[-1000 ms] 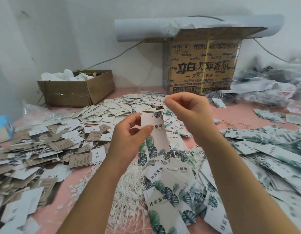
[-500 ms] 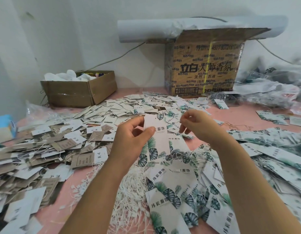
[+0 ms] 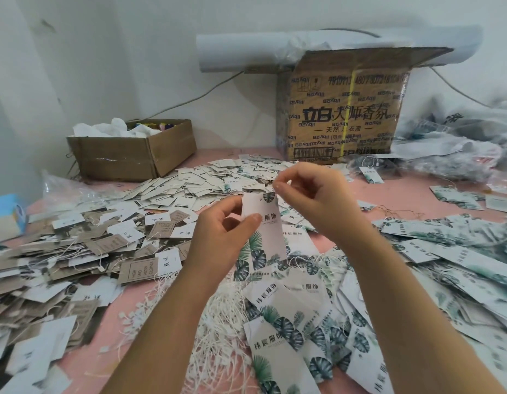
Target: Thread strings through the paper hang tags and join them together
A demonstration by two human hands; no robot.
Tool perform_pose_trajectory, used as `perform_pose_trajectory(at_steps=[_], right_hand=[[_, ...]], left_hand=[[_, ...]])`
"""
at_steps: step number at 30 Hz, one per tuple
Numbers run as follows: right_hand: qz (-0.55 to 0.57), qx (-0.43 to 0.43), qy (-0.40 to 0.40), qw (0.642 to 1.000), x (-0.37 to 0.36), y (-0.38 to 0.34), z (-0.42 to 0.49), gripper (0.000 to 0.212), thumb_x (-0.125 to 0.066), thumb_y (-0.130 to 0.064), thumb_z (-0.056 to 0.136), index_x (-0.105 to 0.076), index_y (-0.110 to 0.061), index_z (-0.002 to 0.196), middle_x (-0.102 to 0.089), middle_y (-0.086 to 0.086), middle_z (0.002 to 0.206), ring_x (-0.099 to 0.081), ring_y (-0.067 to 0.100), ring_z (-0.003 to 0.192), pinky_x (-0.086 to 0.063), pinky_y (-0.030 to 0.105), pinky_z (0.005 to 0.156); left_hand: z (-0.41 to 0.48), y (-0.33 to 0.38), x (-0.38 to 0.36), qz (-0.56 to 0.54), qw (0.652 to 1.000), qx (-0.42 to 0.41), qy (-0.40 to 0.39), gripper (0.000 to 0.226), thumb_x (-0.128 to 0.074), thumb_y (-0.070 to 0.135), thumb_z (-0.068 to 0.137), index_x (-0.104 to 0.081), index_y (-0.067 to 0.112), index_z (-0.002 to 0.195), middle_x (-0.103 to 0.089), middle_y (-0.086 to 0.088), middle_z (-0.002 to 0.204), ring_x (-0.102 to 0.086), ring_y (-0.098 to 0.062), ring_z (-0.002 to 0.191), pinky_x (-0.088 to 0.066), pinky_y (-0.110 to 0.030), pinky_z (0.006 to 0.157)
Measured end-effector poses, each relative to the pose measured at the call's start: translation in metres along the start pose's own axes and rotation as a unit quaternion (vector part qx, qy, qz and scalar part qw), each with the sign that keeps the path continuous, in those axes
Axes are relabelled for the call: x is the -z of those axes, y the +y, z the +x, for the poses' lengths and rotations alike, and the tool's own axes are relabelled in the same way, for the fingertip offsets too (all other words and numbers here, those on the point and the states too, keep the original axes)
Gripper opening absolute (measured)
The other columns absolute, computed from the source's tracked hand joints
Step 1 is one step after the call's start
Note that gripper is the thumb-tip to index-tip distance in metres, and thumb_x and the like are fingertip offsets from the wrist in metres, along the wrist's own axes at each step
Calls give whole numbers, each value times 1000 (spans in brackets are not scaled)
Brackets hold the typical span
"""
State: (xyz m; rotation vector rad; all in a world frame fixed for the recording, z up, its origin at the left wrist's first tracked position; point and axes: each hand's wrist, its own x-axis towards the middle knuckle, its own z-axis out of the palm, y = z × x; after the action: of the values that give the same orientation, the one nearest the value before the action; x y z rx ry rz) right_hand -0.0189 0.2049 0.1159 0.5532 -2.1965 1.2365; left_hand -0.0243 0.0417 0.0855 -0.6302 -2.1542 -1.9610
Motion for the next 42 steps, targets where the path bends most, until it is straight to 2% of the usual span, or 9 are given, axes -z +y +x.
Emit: perform_pose_trajectory(at_steps=[10, 17, 20, 22, 25, 27, 30, 36, 42], right_hand=[[-59, -32, -9, 998, -9, 0, 1, 23, -66, -13, 83, -58, -28, 68, -39, -13, 41, -35, 4, 44, -30, 14, 49], [-97, -19, -15, 995, -11, -2, 1, 23, -65, -15, 83, -55, -30, 68, -45, -20, 43, -41, 4, 45, -29, 14, 48], [-110, -12, -17, 994, -12, -2, 1, 18, -65, -15, 83, -57, -26, 71, -45, -20, 43, -40, 4, 44, -29, 15, 49], [-96, -14, -12, 995, -13, -2, 0, 18, -65, -15, 83, -58, -25, 71, -42, -16, 42, -36, 6, 44, -32, 21, 50], [-76, -17, -2, 997, -12, -2, 0, 19, -65, -14, 84, -58, -25, 71, -35, -11, 41, -33, 6, 44, -36, 26, 53], [-64, -12, -1, 998, -13, -3, 0, 19, -66, -13, 83, -59, -25, 71, -35, -12, 44, -32, 6, 45, -33, 23, 51], [-42, -11, -13, 999, -17, -3, 0, 23, -66, -14, 83, -58, -30, 69, -37, -12, 43, -33, 5, 44, -29, 14, 48], [-23, -11, -40, 999, -22, -3, 0, 23, -66, -17, 85, -57, -34, 71, -40, -12, 46, -37, 3, 46, -31, 11, 48], [11, -122, -43, 991, -12, 10, 1, 16, -61, -18, 88, -62, -25, 74, -50, -8, 51, -37, 6, 45, -32, 17, 45]], left_hand=[[0, 0, 1, -9, 1000, -27, -2, 31, -63, 10, 87, -69, 39, 82, -67, -3, 82, -60, -14, 68, -52, -35, 64], [0, 1, 1, 0, 1000, -27, -1, 31, -63, 6, 86, -68, 36, 78, -70, 7, 78, -66, -16, 70, -55, -35, 64], [-1, 1, 1, -3, 999, -33, -8, 31, -64, 7, 86, -67, 37, 79, -69, 11, 77, -65, -12, 66, -53, -25, 51], [-1, 3, 0, -20, 999, -31, -16, 26, -61, 9, 88, -67, 34, 83, -68, 12, 77, -61, -4, 61, -45, -17, 47], [1, 2, 1, -101, 994, -8, -31, 30, -47, 19, 90, -72, 34, 84, -67, 6, 79, -60, -10, 65, -46, -22, 50], [2, 0, 3, -128, 991, -10, -31, 33, -43, 20, 94, -73, 34, 85, -67, 1, 82, -61, -13, 67, -48, -25, 53], [3, -3, 2, -114, 993, -23, -9, 12, -55, 26, 87, -67, 26, 87, -67, 5, 78, -61, -9, 63, -50, -22, 53], [4, -8, 4, -90, 995, -27, 22, 12, -60, 28, 81, -59, 15, 83, -58, 10, 66, -51, -4, 55, -41, -17, 47], [7, -9, 0, -176, 979, 68, 73, 17, -50, 16, 95, -56, 20, 80, -66, 2, 74, -57, -12, 67, -44, -27, 57]])
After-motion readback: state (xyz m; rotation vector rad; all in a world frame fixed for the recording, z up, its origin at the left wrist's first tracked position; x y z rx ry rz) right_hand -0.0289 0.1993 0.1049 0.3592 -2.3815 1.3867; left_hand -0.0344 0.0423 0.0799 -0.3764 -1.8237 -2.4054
